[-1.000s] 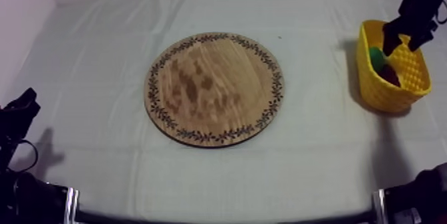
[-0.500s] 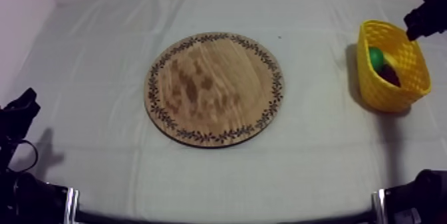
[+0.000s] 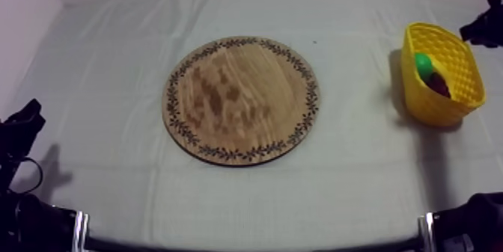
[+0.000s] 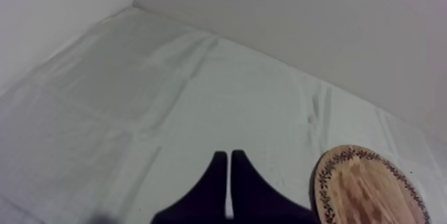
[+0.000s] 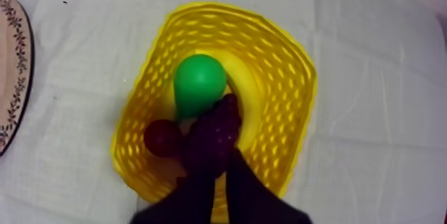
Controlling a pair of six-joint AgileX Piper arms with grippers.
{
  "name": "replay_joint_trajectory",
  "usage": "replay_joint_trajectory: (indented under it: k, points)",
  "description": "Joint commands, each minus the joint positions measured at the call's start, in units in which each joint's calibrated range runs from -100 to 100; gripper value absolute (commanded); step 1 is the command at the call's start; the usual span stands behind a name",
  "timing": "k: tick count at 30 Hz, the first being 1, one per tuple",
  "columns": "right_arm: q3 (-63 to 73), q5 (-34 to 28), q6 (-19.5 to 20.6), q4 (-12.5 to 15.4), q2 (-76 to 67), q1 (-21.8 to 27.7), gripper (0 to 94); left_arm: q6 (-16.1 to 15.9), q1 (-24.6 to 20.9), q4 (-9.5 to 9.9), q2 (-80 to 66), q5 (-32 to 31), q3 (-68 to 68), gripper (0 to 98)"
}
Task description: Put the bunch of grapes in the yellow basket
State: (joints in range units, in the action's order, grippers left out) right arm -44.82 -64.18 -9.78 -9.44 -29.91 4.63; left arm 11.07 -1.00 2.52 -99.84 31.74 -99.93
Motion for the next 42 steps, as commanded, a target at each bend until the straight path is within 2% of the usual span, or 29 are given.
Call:
replay_joint_trajectory:
  k: [1,5,13,25,27,30,33,37,39,42]
  points:
    - [-4.27,2.93,0.97,-0.78,-3.74,-1.23,1.4,-0.01,0.02,-0.01,0.02,-0.05,0.04,0.0]
    - [-9.94,7.80,2.63,-0.95,-9.03,-1.95,0.8,-0.01,0.02,-0.01,0.02,-0.05,0.04,0.0]
    - [-21.48,17.14,4.83,1.61,-19.28,-2.77,0.4,-0.01,0.02,-0.01,0.02,-0.05,0.04,0.0]
    - [-42.04,29.39,5.17,10.85,-37.68,-4.39,0.3,-0.01,0.02,-0.01,0.02,-0.05,0.04,0.0]
    - [-45.12,30.13,4.63,11.91,-41.06,-4.88,0.3,-0.01,0.02,-0.01,0.02,-0.05,0.04,0.0]
    - [-49.98,31.24,7.34,12.25,-45.86,-6.35,0.3,-0.01,0.02,-0.01,0.02,-0.05,0.04,0.0]
    - [-52.28,28.82,9.51,11.93,-50.49,-7.36,0.3,-0.01,0.02,-0.01,0.02,-0.05,0.04,0.0]
    - [-52.89,26.04,10.08,11.84,-56.06,-8.07,0.3,-0.02,0.02,-0.01,0.02,-0.05,0.04,0.0]
    - [-53.07,25.62,8.75,11.59,-58.90,-8.41,0.3,-0.03,0.02,-0.01,0.02,-0.05,0.04,0.0]
    - [-53.43,25.83,4.32,11.42,-62.78,-8.93,0.3,-0.02,0.02,-0.01,0.02,-0.05,0.04,0.0]
